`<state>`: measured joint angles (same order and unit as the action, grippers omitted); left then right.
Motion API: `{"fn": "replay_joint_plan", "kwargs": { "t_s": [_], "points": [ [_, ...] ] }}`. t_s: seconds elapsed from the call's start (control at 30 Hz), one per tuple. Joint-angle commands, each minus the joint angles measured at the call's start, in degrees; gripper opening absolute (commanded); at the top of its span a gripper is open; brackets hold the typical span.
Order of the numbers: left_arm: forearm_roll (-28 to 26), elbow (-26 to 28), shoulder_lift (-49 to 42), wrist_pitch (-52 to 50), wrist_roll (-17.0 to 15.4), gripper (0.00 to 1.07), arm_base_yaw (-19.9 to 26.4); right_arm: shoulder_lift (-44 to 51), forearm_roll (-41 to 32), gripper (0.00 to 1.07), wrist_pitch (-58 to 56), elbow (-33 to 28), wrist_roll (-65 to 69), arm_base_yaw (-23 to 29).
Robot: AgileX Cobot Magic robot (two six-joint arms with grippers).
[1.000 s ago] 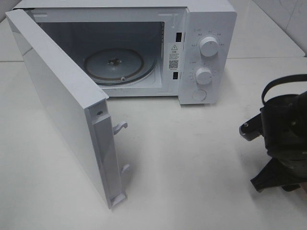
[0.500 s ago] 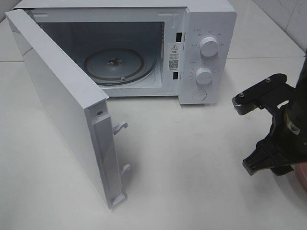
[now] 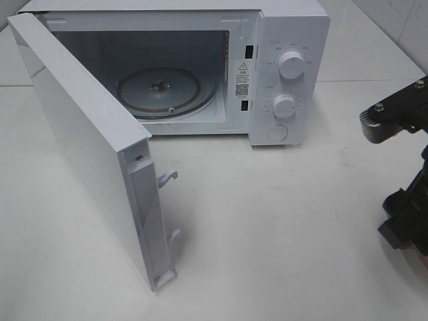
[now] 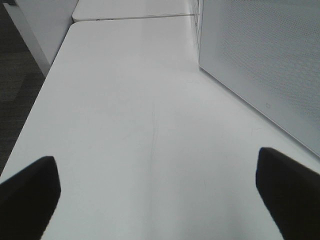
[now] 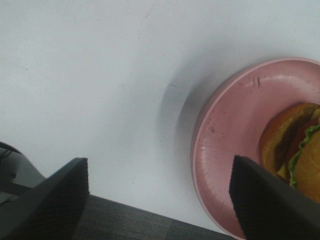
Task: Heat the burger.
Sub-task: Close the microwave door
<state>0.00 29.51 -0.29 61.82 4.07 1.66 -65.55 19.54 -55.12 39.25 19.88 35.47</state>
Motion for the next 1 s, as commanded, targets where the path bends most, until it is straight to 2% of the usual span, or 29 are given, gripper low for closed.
{"fn": "replay_joint_plan", "kwargs": {
  "t_s": [0.03,0.23,0.3,0.6,0.83,1.0],
  "points": [
    [0.00,0.00,-0.29,-0.57,-0.29,1.00,0.17,6.59,-3.95,0.76,-1.95,0.34,-4.70,0.06],
    [0.00,0.00,-0.29,-0.57,-0.29,1.00,0.17,12.55,-5.73,0.76,-3.15,0.34,-5.50,0.06],
    [0.00,0.00,-0.29,-0.57,-0.29,1.00,0.17,19.31,-5.67,0.76,-5.21,0.34,-6.59,0.06],
    [0.00,0.00,-0.29,-0.57,-0.29,1.00,0.17,33.86,-5.67,0.76,-9.00,0.34,-7.73,-0.06],
    [0.00,0.00,-0.29,-0.57,-0.29,1.00,0.17,37.99,-5.84,0.76,-11.23,0.17,-7.62,-0.11],
    [0.00,0.00,-0.29,-0.57,-0.29,1.00,0.17,38.39,-7.39,0.76,-11.40,-0.40,-8.59,-3.90]
  ]
}}
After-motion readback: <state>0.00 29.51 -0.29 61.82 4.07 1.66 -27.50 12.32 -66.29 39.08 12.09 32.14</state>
